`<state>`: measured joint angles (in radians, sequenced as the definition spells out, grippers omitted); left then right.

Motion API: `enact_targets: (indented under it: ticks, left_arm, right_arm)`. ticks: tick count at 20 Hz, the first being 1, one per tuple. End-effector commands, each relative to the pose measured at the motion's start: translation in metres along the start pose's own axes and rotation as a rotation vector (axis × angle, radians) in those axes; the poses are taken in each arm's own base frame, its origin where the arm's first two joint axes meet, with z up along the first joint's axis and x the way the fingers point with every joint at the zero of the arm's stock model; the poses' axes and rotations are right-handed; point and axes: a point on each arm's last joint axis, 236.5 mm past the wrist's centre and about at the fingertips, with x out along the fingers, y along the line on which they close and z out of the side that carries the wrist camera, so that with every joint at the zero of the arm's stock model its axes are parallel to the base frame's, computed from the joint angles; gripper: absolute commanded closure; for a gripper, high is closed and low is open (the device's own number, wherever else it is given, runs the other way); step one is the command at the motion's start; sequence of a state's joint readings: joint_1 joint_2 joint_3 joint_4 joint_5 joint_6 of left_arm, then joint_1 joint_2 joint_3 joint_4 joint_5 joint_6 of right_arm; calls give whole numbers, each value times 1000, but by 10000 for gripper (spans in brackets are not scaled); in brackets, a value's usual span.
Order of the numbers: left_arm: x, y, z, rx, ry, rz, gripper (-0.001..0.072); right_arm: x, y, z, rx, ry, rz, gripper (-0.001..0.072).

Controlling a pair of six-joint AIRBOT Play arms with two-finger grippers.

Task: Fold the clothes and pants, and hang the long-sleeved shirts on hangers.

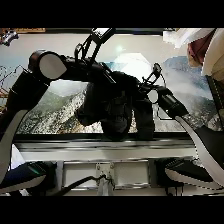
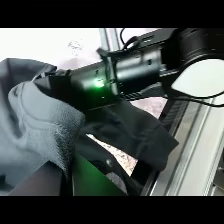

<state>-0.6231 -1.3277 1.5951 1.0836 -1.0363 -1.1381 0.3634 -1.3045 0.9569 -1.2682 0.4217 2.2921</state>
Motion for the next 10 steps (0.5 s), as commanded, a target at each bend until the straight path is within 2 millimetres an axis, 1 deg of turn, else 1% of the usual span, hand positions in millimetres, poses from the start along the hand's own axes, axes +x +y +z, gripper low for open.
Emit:
enact_targets:
  ticks: [1, 3, 4, 6, 8, 10]
  left_arm:
    - [-1, 1, 4, -1, -15, 4, 693]
    - [-4, 11, 8, -5, -36, 32, 693]
    - [-5, 21, 10, -6, -46, 56, 693]
    - [-12, 46, 13, -14, -71, 119, 693]
    - [-20, 68, 14, -39, -91, 162, 693]
    - [-28, 87, 13, -62, -100, 197, 693]
  right_arm:
    - [6, -11, -5, -13, 20, -33, 562]
    - [5, -15, -11, -27, 44, -55, 683]
    - [1, -15, -13, -56, 55, -59, 682]
    - [-14, -8, -13, -174, 64, -48, 682]
    - [-35, 4, -9, -316, 49, -19, 681]
    - [-59, 13, -2, -407, 20, -6, 681]
